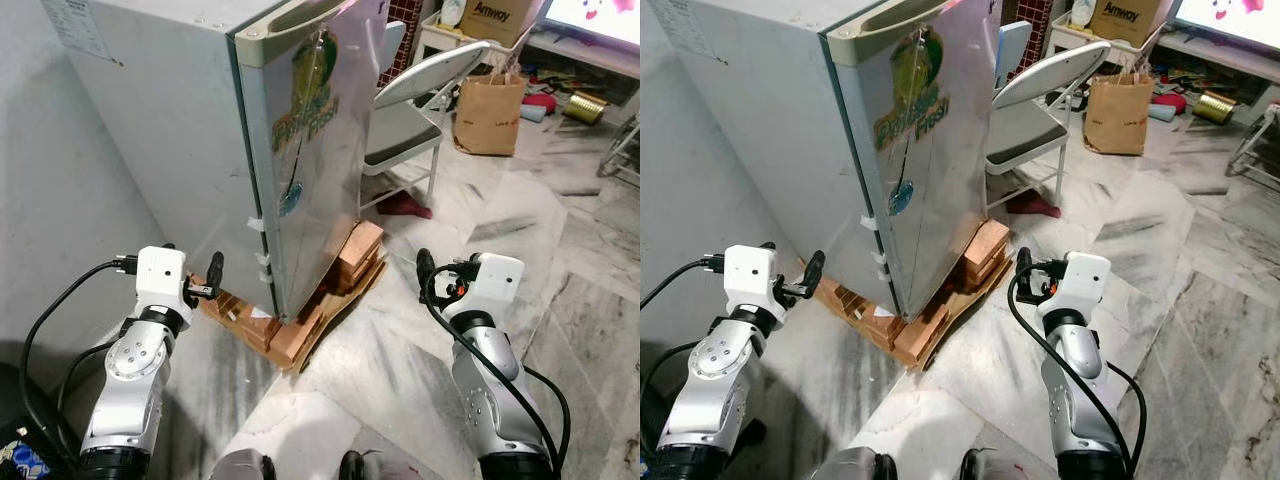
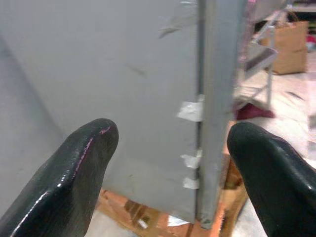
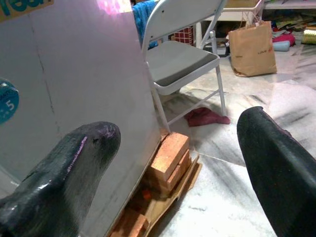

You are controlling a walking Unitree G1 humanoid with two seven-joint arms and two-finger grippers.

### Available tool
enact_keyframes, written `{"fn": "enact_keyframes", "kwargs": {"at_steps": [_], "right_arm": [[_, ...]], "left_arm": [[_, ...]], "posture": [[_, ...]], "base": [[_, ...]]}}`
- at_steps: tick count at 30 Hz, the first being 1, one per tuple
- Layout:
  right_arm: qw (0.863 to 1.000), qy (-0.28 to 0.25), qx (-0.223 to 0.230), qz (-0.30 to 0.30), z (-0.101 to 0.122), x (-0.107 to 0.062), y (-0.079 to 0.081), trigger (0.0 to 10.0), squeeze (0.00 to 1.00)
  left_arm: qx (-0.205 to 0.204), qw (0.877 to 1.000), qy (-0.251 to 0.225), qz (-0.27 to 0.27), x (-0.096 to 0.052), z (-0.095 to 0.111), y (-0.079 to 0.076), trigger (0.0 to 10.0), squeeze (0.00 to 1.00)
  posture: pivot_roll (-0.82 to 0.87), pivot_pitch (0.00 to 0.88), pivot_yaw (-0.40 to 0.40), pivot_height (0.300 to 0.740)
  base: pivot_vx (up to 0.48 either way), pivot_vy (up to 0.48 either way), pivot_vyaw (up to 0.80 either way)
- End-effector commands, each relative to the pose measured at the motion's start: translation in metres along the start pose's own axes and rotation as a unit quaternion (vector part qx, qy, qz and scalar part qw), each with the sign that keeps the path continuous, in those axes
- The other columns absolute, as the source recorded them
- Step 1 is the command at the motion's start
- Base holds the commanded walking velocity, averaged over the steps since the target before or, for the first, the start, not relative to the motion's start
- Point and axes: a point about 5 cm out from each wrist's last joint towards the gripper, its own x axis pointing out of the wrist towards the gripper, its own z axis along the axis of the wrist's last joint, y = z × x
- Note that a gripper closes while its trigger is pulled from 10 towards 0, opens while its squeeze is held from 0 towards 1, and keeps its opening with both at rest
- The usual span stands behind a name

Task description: Restocking fridge

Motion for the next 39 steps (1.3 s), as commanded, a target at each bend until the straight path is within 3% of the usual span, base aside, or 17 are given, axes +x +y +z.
{"fn": "enact_keyframes", "kwargs": {"at_steps": [1, 6, 14, 20, 26, 39], "right_arm": [[1.000, -0.005, -0.003, 0.000, 0.004, -0.001, 0.000, 10.0, 0.00], [1.000, -0.002, -0.002, 0.008, 0.002, -0.003, 0.006, 10.0, 0.00], [1.000, 0.006, -0.007, 0.002, 0.000, -0.009, 0.000, 10.0, 0.00], [1.000, 0.011, -0.009, 0.001, -0.002, -0.013, 0.000, 10.0, 0.00], [1.000, 0.016, -0.007, 0.003, -0.004, -0.014, 0.001, 10.0, 0.00], [1.000, 0.020, -0.011, -0.003, -0.004, -0.014, -0.003, 10.0, 0.00]], "left_arm": [[0.002, 1.000, -0.006, -0.007, 0.007, 0.002, -0.002, 10.0, 0.00], [0.004, 1.000, -0.001, 0.003, 0.021, 0.001, 0.005, 10.0, 0.00], [0.000, 1.000, -0.007, 0.018, 0.033, 0.009, 0.016, 10.0, 0.00], [-0.007, 1.000, -0.012, 0.016, 0.026, 0.006, 0.017, 10.0, 0.00], [-0.008, 1.000, 0.005, 0.003, 0.005, -0.010, 0.005, 10.0, 0.00], [-0.022, 0.999, -0.023, -0.041, -0.002, -0.002, -0.015, 10.0, 0.00]], "posture": [[0.07, 0.110, -0.020, 0.740], [0.05, 0.109, -0.012, 0.740], [0.04, 0.117, -0.016, 0.740], [0.04, 0.117, -0.022, 0.740], [0.05, 0.109, -0.032, 0.740], [0.04, 0.091, -0.039, 0.740]], "base": [[0.000, 0.000, -0.80], [0.000, 0.000, -0.76], [0.000, 0.000, -0.14], [0.000, 0.466, -0.67], [0.000, 0.357, -0.53], [0.000, 0.039, -0.05]]}}
